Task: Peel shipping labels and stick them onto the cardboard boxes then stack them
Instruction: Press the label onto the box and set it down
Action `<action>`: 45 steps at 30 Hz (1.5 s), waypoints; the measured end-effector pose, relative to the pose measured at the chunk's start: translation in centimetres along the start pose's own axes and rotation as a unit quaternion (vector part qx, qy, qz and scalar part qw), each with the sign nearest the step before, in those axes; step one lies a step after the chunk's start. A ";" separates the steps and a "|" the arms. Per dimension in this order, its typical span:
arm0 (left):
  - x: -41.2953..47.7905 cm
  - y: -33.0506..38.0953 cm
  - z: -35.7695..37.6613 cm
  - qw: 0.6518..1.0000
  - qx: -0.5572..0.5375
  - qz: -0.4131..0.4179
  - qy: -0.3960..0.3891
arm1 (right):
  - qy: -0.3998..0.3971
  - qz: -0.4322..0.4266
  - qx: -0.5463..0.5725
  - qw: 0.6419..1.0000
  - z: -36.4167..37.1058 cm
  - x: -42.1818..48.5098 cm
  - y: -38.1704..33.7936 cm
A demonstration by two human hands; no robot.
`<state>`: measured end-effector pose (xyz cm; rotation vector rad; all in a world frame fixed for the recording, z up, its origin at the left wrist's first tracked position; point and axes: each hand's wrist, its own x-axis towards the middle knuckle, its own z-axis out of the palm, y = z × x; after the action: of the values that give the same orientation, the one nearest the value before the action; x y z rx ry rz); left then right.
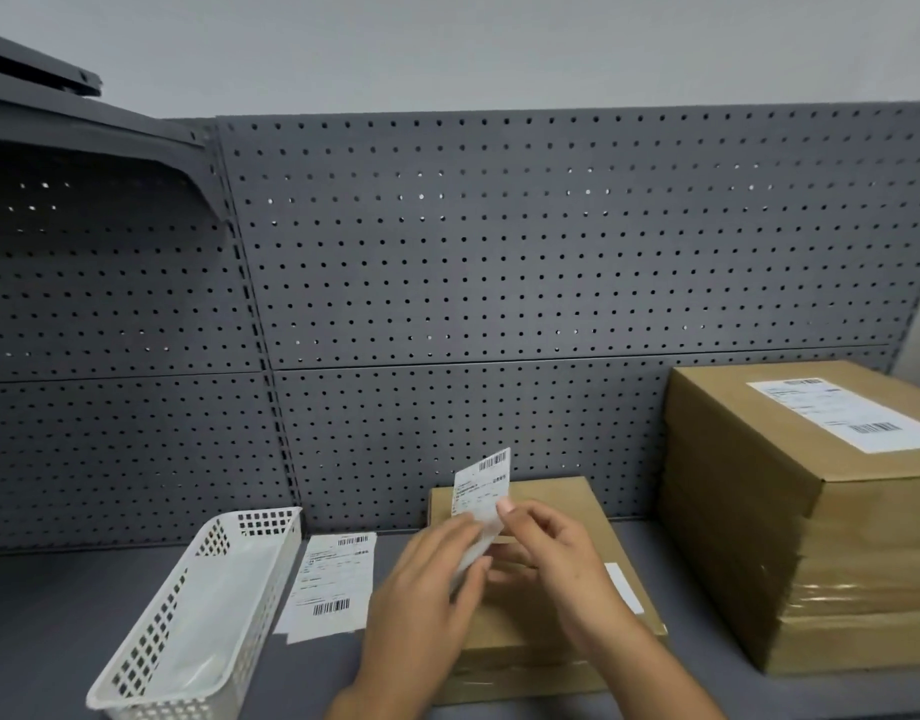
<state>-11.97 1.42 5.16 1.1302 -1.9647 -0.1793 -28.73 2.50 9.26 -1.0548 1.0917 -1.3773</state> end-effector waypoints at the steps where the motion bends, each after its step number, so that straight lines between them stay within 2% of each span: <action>1: 0.0 0.2 0.3 0.999 0.028 0.014 -0.016 | 0.014 -0.002 -0.001 1.000 -0.4 0.1 0.1; 4: 0.5 1.2 0.3 0.991 0.090 -0.012 -0.100 | 0.037 -0.002 -0.014 0.999 -1.5 0.2 0.5; 7: 0.9 2.0 -0.3 0.982 0.058 -0.058 -0.170 | 0.050 -0.014 -0.047 0.998 -2.5 0.2 0.8; 10: 1.2 2.5 -0.6 0.974 -0.095 -0.104 -0.179 | 0.057 -0.009 -0.030 0.998 -3.5 0.2 0.4; 12: 1.4 2.7 -0.5 0.953 -0.212 -0.148 -0.160 | 0.053 0.001 -0.016 0.998 -4.2 0.3 0.1; 14: 1.8 3.0 -0.3 0.924 -0.302 -0.192 -0.133 | 0.043 0.010 0.009 0.999 -4.8 0.4 -0.2; 17: 2.4 3.0 0.1 0.854 -0.441 -0.247 -0.121 | 0.021 -0.009 0.000 1.000 -5.7 0.4 -0.6; 19: 2.8 2.7 0.3 0.841 -0.464 -0.259 -0.104 | 0.004 -0.033 -0.044 0.998 -6.4 0.5 -0.6; 22: 3.3 2.2 0.7 0.851 -0.439 -0.275 -0.082 | -0.011 -0.045 -0.106 0.993 -7.2 1.0 -0.4; 28: 3.7 1.2 0.8 0.896 -0.352 -0.260 -0.070 | -0.023 -0.036 -0.118 0.992 -8.0 2.4 0.7; 34: 3.6 0.0 2.0 0.896 -0.319 -0.290 -0.105 | 0.005 -0.028 -0.160 0.987 -8.7 3.1 1.7; 45: 3.7 -0.8 4.1 0.914 -0.263 -0.280 -0.130 | 0.016 -0.048 -0.243 0.969 -9.2 3.5 3.0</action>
<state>-15.29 -2.97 4.31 1.3067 -1.5977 -1.1432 -37.43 -0.51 4.56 -1.4553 1.4619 -1.2313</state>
